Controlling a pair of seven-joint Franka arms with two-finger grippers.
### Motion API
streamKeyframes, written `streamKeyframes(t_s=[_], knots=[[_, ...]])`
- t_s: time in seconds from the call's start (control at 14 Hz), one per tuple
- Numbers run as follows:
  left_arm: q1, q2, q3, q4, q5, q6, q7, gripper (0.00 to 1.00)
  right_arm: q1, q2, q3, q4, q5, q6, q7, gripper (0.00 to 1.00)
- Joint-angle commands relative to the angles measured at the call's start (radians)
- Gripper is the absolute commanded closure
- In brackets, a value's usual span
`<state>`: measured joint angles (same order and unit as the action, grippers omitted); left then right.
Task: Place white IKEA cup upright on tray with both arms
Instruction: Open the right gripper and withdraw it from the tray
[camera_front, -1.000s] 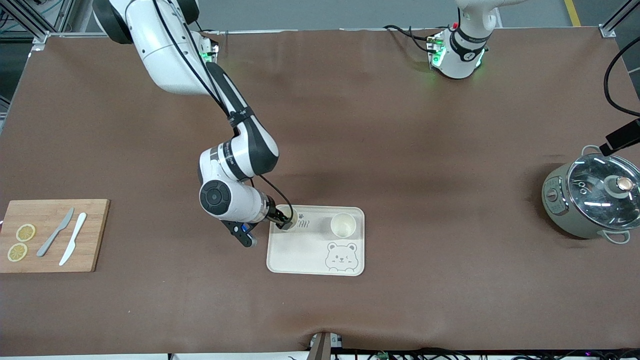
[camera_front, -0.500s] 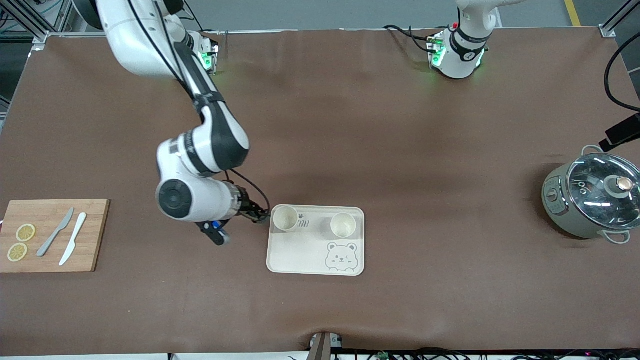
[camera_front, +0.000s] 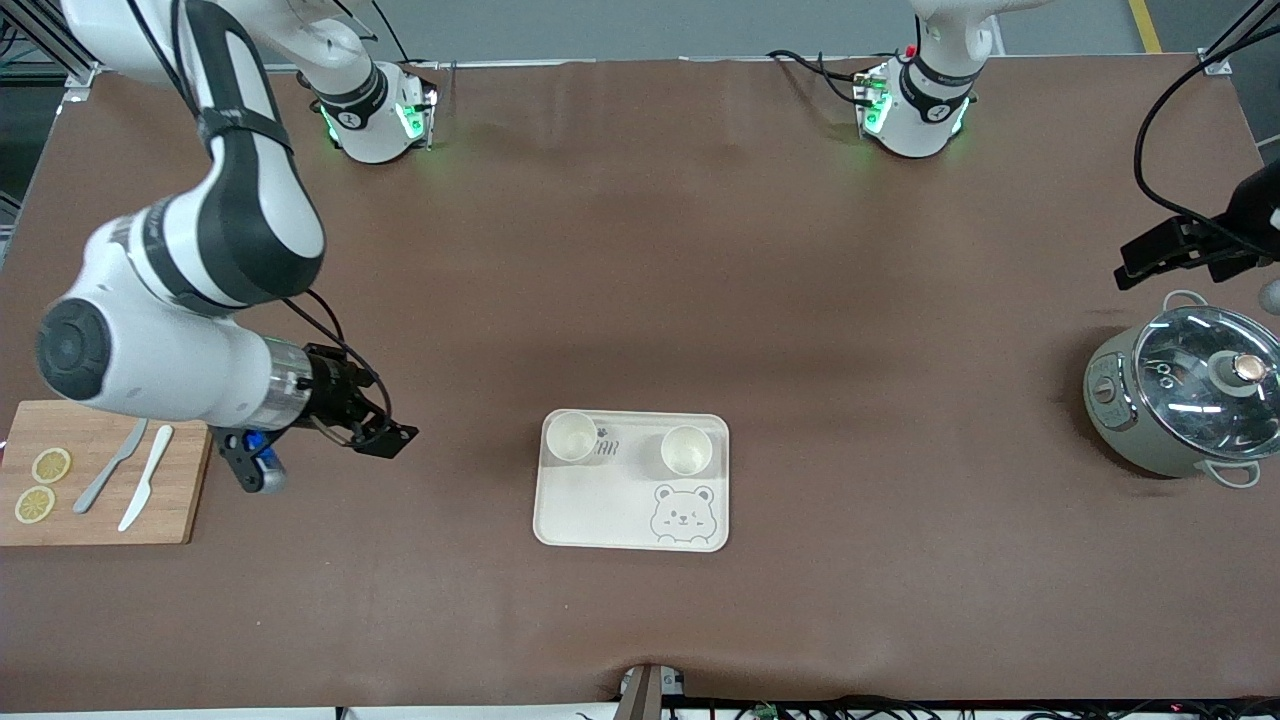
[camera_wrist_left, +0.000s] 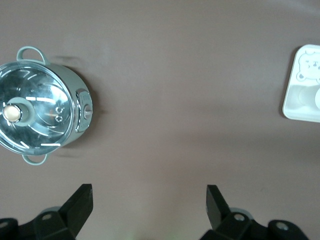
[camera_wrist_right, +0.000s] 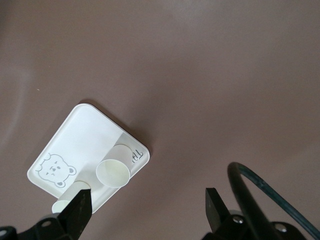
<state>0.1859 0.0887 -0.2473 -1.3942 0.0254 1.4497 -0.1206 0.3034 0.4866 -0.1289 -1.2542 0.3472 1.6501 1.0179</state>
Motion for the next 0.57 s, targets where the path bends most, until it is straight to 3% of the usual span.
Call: streamKeyframes(t_s=[0.0,0.29,0.5], knots=[[0.017,-0.119,-0.017,-0.109,0.005,0.001,0.009,0.0,-0.056,-0.045,0.017,-0.025,-0.013,-0.055,-0.132,0.0],[0.02,-0.179,-0.018,-0.16,-0.004,0.001,0.013,0.0,-0.165,-0.059,0.005,-0.016,-0.027,-0.125,-0.422,0.0],[0.015,-0.178,-0.018,-0.166,0.007,-0.003,0.051,0.0,-0.216,-0.13,0.008,-0.024,-0.094,-0.128,-0.562,0.0]])
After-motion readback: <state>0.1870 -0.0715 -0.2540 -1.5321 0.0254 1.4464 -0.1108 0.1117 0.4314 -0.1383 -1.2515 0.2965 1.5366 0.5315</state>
